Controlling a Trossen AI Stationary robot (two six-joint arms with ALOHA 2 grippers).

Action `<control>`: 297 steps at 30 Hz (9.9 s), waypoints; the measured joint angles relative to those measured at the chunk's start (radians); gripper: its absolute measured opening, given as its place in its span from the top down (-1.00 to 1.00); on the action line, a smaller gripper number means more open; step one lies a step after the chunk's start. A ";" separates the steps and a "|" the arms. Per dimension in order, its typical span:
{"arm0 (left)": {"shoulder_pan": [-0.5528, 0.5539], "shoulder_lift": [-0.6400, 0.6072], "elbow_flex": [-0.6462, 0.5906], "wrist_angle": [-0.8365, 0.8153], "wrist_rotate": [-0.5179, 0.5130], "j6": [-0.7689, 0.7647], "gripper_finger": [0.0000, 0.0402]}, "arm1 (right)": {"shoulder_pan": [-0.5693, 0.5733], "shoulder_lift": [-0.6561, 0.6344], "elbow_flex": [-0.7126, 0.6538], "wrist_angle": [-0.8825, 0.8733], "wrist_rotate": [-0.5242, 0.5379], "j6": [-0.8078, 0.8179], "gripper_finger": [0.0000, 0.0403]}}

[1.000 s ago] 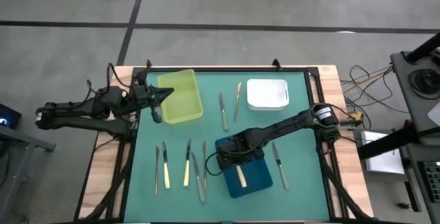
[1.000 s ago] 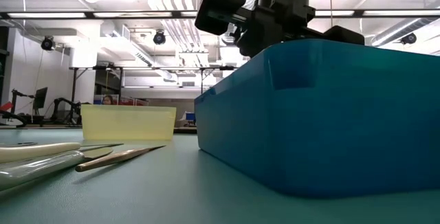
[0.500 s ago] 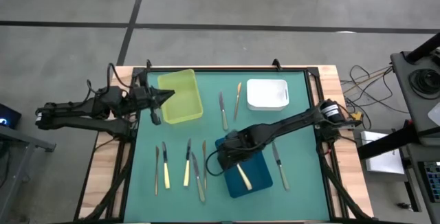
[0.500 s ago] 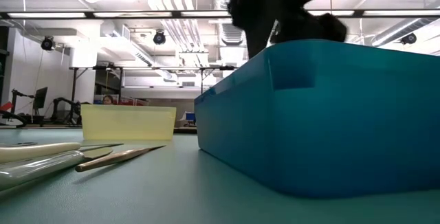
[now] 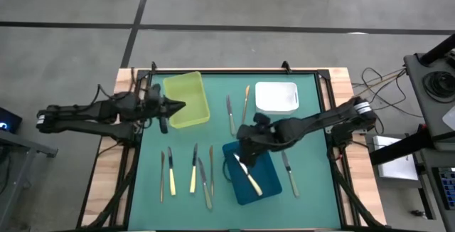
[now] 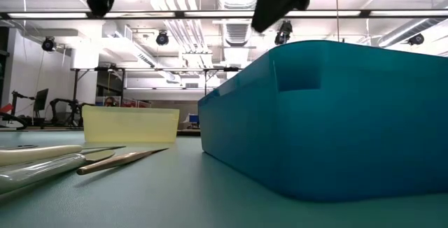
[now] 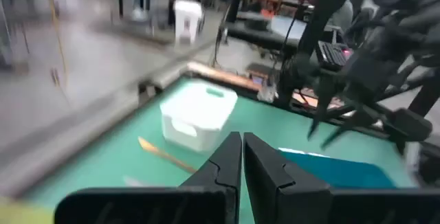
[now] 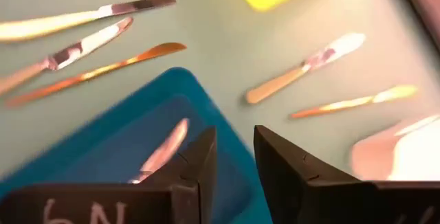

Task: Sort silverware by color (type)
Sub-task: Put the bottom left gold knife into the yellow bin

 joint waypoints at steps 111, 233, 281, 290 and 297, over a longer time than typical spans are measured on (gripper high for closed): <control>-0.695 0.703 0.062 -0.631 0.271 -1.670 0.73 | -0.067 -0.526 -0.711 0.788 0.001 -0.535 0.71; -0.172 0.361 0.211 -0.796 -0.195 -1.050 1.00 | -0.167 -0.442 -0.719 0.782 -0.002 -0.590 0.71; 0.602 0.490 0.360 -0.631 0.248 -0.255 1.00 | -0.510 -0.430 -0.720 0.964 -0.236 -0.757 0.71; 0.602 0.584 0.360 -0.623 0.247 -0.152 1.00 | -0.510 -0.430 -0.702 0.963 -0.236 -0.764 0.71; 0.602 0.673 0.359 -0.613 0.246 -0.010 1.00 | -0.510 -0.430 -0.700 0.961 -0.236 -0.772 0.71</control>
